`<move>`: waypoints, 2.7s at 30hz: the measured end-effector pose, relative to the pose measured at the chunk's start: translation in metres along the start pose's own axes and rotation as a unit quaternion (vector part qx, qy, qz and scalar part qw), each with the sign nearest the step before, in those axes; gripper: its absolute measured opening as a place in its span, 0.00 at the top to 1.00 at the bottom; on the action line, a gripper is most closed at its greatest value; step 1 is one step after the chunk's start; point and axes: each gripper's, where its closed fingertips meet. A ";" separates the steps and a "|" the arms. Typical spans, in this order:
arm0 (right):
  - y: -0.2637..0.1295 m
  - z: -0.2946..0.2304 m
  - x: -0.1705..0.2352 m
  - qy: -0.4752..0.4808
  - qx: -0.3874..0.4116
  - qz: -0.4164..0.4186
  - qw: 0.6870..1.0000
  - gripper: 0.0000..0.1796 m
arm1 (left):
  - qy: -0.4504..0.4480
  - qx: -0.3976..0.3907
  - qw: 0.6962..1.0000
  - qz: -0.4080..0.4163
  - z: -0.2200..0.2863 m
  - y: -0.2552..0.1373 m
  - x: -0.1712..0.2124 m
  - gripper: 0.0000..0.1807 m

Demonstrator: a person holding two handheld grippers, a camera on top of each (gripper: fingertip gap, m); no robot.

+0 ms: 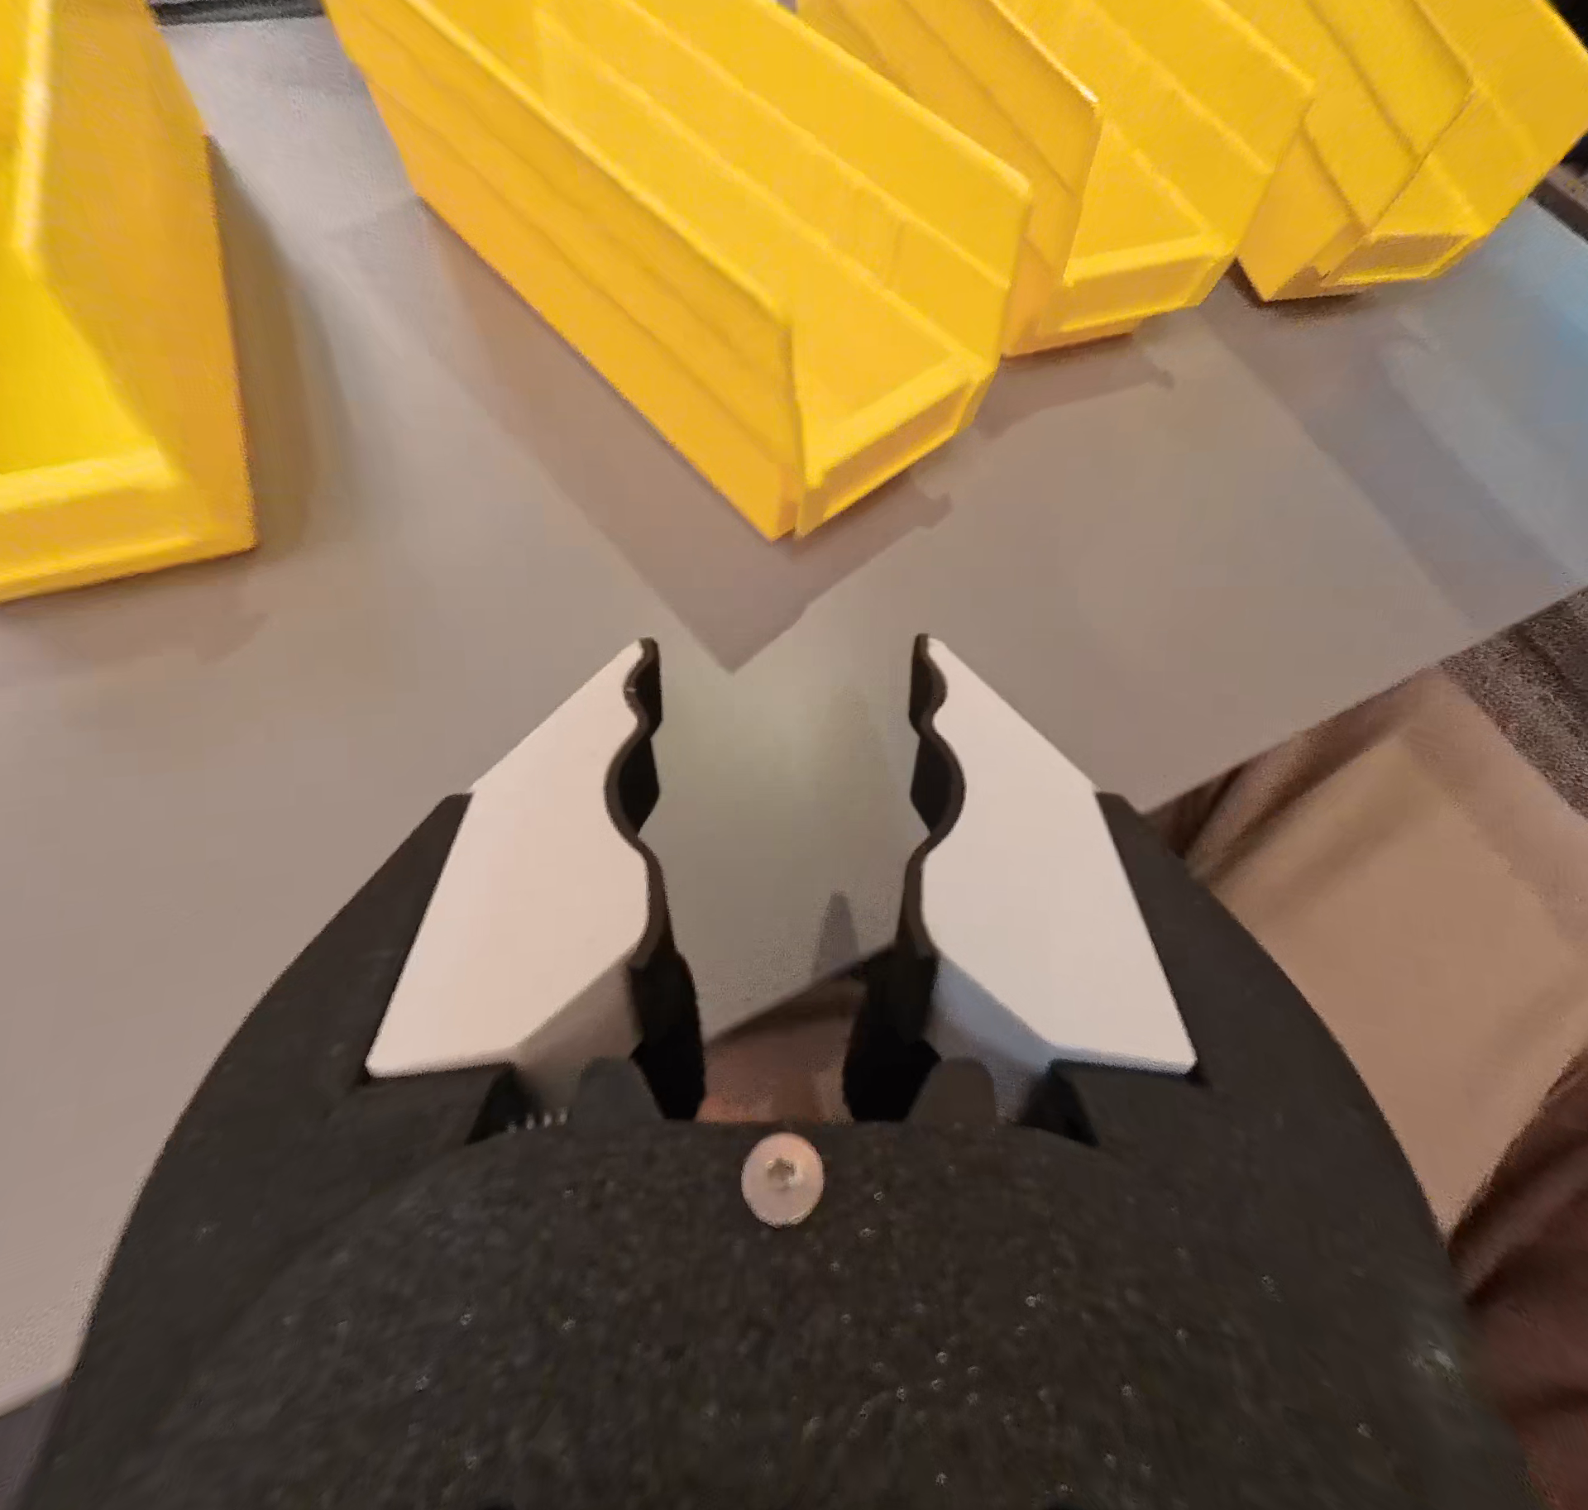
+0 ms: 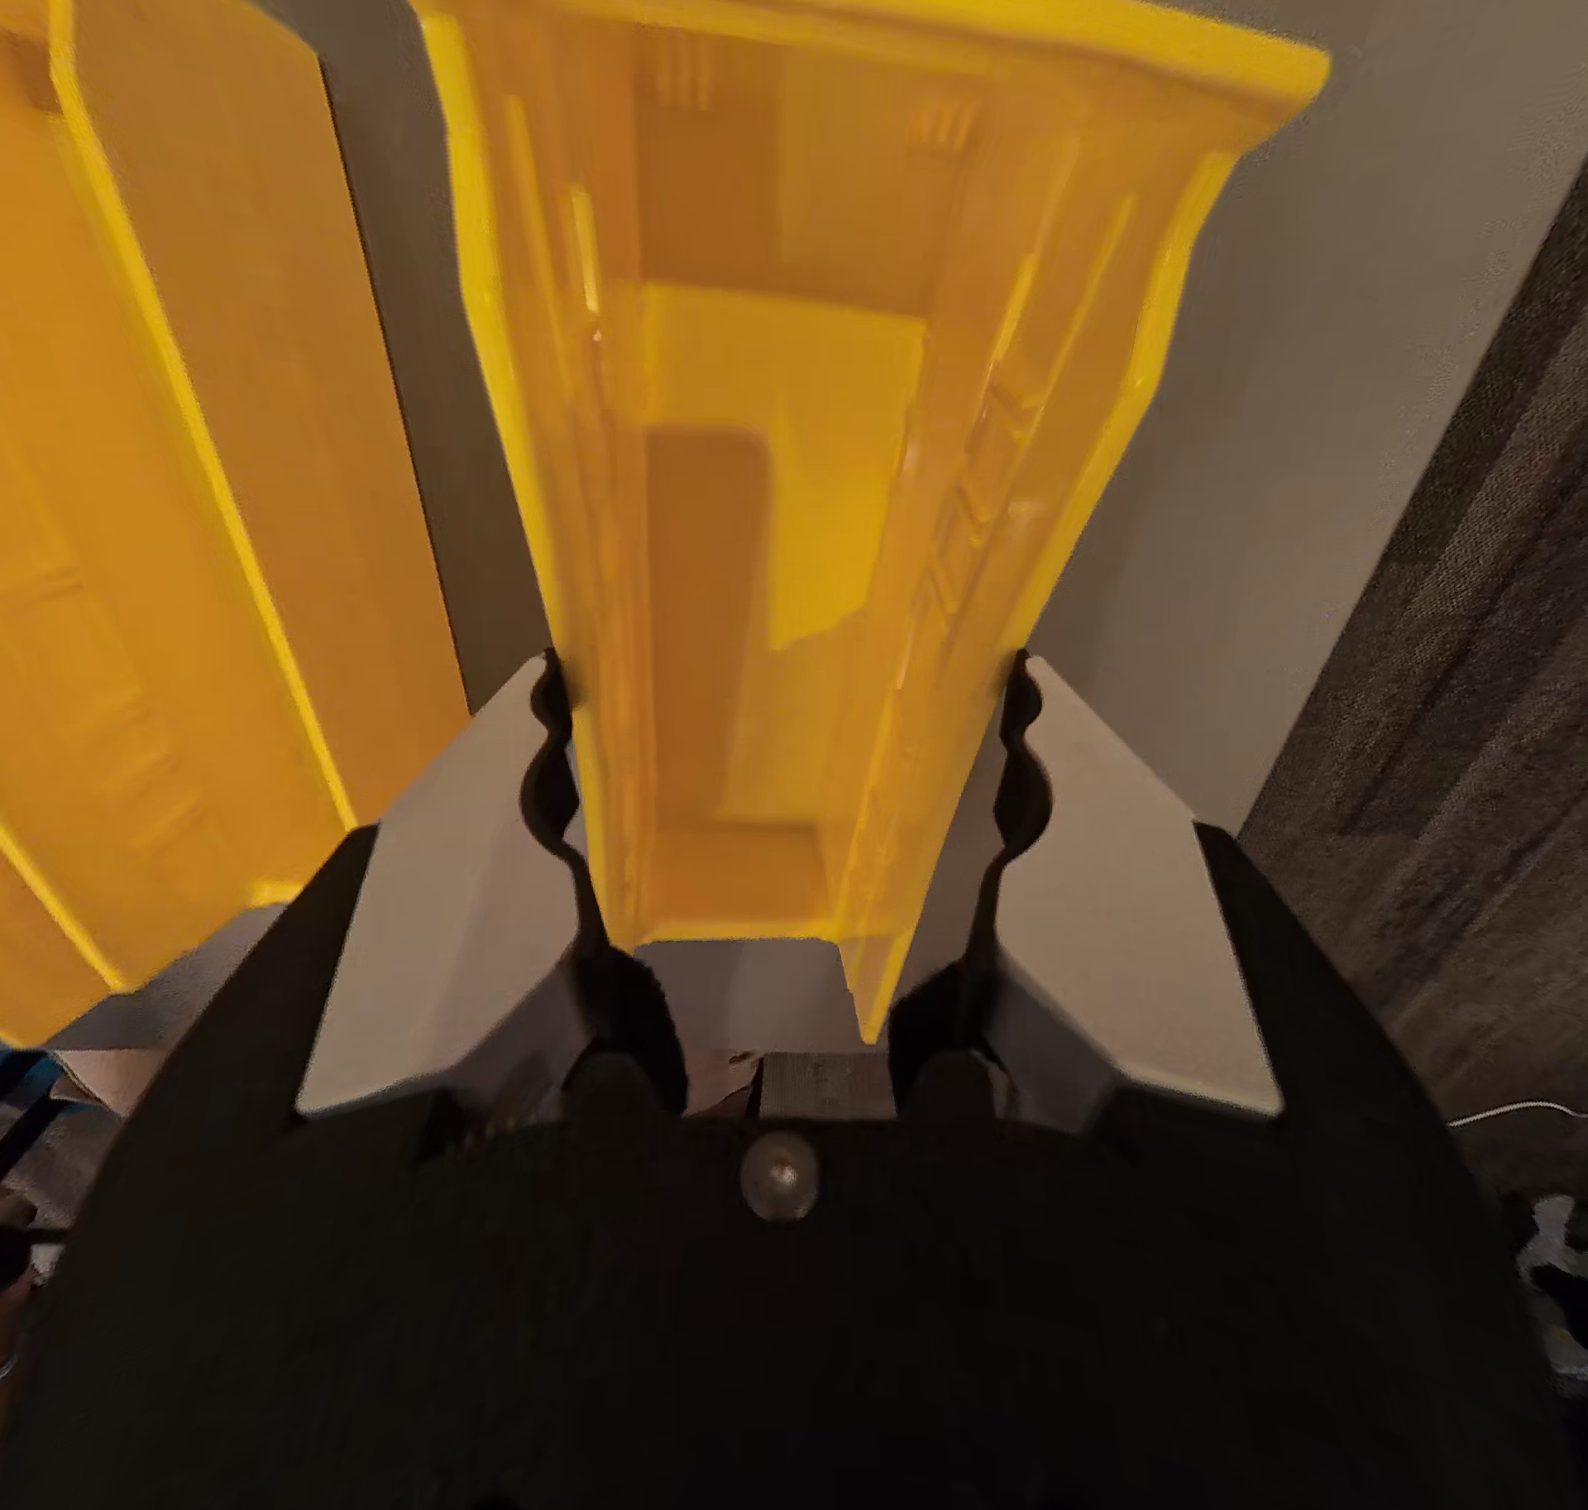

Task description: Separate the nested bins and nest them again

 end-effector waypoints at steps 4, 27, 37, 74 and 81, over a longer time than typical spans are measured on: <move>0.027 -0.003 -0.021 -0.012 -0.009 -0.013 1.000 0.43 | 0.003 -0.030 0.999 -0.009 0.002 0.048 -0.021 0.61; -0.055 -0.165 0.149 -0.146 -0.128 0.485 0.853 0.45 | -0.001 -0.078 0.997 0.016 -0.071 0.131 -0.084 0.99; -0.006 -0.170 0.227 -0.131 -0.064 0.543 0.827 0.57 | -0.025 -0.077 0.997 -0.005 -0.047 0.136 -0.062 0.88; 0.020 -0.178 0.227 -0.113 -0.094 0.499 0.854 0.69 | -0.018 -0.081 0.991 0.102 -0.087 -0.008 -0.040 0.62; 0.022 -0.173 0.223 -0.109 -0.070 0.496 0.858 0.69 | -0.082 -0.029 0.995 0.048 -0.076 -0.003 -0.025 0.68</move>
Point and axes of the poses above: each gripper's, where its closed fingertips meet, y out along the fingers, x out of its underside, z = x × y across the jaws, and after that the axes turned 7 degrees about -y, right-handed
